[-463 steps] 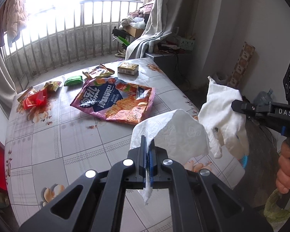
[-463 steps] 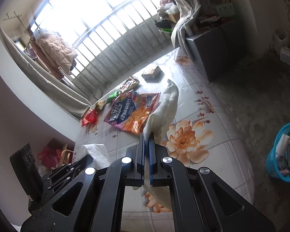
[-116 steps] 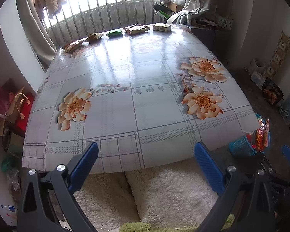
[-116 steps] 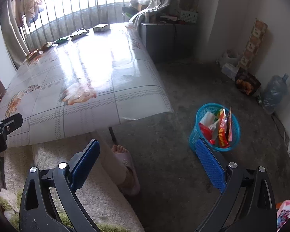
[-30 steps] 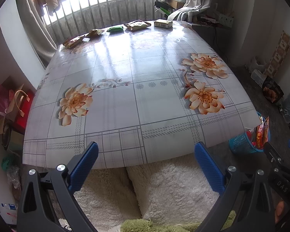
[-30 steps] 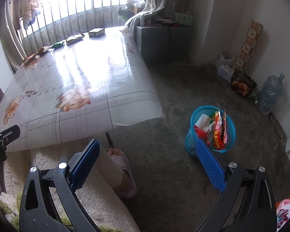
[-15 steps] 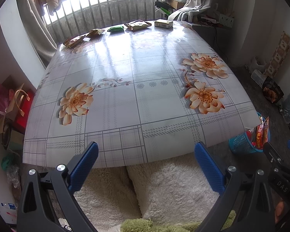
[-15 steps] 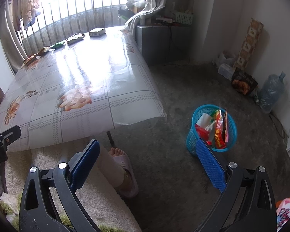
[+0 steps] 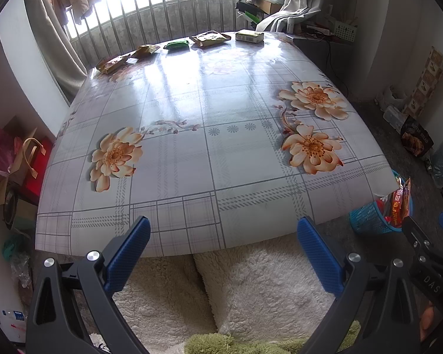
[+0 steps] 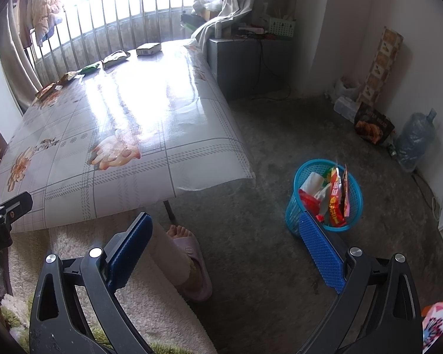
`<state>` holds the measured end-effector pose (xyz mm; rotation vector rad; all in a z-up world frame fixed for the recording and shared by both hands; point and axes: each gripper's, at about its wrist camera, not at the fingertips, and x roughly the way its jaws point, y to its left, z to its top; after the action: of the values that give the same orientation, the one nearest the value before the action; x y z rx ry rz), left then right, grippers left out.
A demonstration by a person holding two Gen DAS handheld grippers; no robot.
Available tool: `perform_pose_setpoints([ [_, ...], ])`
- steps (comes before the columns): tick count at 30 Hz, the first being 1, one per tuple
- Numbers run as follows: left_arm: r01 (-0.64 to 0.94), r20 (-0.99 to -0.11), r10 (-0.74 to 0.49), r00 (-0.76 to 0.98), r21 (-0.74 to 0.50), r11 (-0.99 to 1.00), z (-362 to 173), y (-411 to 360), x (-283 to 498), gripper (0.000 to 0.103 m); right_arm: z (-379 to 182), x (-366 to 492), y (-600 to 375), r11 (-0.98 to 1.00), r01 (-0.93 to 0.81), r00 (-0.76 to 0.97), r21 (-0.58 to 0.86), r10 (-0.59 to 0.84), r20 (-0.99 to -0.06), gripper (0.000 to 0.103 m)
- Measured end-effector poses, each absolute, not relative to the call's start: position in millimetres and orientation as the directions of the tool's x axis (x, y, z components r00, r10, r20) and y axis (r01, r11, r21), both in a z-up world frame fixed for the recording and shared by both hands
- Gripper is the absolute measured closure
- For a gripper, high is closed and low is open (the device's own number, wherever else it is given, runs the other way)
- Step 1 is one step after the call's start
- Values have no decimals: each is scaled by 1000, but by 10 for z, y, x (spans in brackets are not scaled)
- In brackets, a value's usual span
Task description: Collect trash
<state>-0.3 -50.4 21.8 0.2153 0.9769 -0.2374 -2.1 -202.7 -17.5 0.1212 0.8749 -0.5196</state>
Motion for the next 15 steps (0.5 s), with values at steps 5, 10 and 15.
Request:
perform_pose_setpoints([
  [5,295,-836,-103,538,73,953,221,-506,-2,5,-175,-7,-1999,870,482,527,-105,-383,-758,8],
  [10,296,-837,-104,538,72,952,224,-506,-4,5,-175,-10,-2001,870,481,528,-105,-383,-758,8],
  [15,294,-836,-105,539,70,953,227,-501,-7,5,-169,0,-1985,870,482,529,-103,-382,-758,8],
])
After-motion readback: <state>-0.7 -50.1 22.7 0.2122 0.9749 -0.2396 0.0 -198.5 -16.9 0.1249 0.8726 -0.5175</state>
